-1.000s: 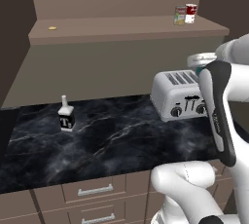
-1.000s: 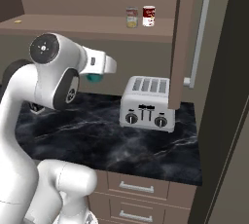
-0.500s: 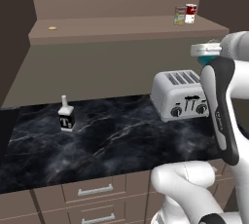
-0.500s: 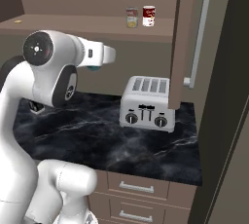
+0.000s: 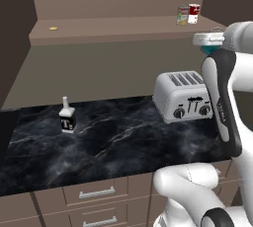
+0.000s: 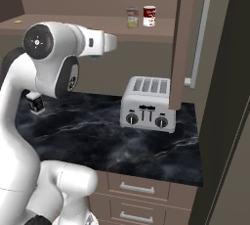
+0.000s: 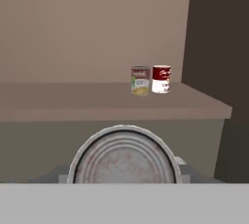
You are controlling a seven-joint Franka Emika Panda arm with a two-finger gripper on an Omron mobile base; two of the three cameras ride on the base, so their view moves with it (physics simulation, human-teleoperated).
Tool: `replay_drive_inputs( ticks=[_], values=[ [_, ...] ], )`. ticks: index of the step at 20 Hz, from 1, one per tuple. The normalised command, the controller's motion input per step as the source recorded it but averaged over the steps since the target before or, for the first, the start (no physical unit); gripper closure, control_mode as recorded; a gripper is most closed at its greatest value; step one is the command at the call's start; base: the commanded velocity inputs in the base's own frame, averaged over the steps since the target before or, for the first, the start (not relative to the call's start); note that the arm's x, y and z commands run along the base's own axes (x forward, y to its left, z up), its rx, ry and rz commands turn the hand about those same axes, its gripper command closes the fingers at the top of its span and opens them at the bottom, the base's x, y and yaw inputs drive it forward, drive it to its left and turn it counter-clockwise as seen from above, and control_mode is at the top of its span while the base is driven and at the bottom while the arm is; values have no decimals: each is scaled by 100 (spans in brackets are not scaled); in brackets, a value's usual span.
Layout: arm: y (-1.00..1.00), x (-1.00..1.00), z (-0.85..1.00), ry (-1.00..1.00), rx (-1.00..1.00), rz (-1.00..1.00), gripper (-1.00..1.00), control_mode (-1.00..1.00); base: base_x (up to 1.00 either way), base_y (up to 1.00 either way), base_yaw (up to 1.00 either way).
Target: Pick the cans from the counter and place them in their designated side in the cabinet.
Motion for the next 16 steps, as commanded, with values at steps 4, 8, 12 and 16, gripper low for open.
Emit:
replay_drive_inputs(
  ticks=[4, 8, 12, 16],
  values=[
    [0, 30, 22, -5, -1, 1, 100, -100, 0, 0, 0],
    [0, 30, 15, -4, -1, 1, 100, -100, 0, 0, 0],
    [3, 35, 7, -1, -2, 0, 100, -100, 0, 0, 0],
    [3, 38, 9, 0, -2, 0, 100, -100, 0, 0, 0]
  ],
)
